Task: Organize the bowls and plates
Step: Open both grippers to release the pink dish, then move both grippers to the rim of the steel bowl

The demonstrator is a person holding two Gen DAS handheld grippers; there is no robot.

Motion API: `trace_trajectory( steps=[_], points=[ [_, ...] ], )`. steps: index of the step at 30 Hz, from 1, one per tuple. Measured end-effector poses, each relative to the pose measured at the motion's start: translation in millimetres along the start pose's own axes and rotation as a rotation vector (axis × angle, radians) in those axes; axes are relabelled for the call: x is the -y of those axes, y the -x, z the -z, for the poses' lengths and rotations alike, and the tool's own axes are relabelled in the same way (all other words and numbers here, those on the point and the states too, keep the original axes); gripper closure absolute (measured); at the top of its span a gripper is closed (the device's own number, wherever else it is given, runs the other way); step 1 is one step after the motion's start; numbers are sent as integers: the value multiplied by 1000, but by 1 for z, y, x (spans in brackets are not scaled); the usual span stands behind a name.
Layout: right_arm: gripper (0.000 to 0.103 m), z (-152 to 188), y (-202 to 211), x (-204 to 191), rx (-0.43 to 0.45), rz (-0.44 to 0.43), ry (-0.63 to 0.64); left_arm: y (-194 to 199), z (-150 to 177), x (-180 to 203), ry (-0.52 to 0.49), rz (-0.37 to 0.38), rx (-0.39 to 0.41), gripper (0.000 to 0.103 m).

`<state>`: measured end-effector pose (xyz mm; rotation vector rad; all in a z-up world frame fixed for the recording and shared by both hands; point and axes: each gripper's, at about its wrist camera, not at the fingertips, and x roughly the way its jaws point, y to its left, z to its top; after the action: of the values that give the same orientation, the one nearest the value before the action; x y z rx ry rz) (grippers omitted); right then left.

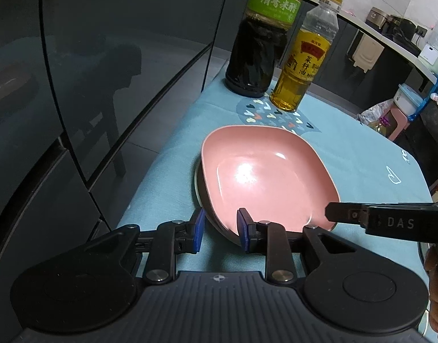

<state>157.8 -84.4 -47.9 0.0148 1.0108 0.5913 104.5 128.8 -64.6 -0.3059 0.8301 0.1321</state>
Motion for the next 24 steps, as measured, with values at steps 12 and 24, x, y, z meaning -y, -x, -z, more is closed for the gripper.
trace_trajectory(
  steps=[12,24],
  points=[
    [90,19,42,25,76,23,-40,25,3,23,-41,11,40,80],
    [90,64,99,99,181,111,-211,33,16,110,-164,183,41,78]
  ],
)
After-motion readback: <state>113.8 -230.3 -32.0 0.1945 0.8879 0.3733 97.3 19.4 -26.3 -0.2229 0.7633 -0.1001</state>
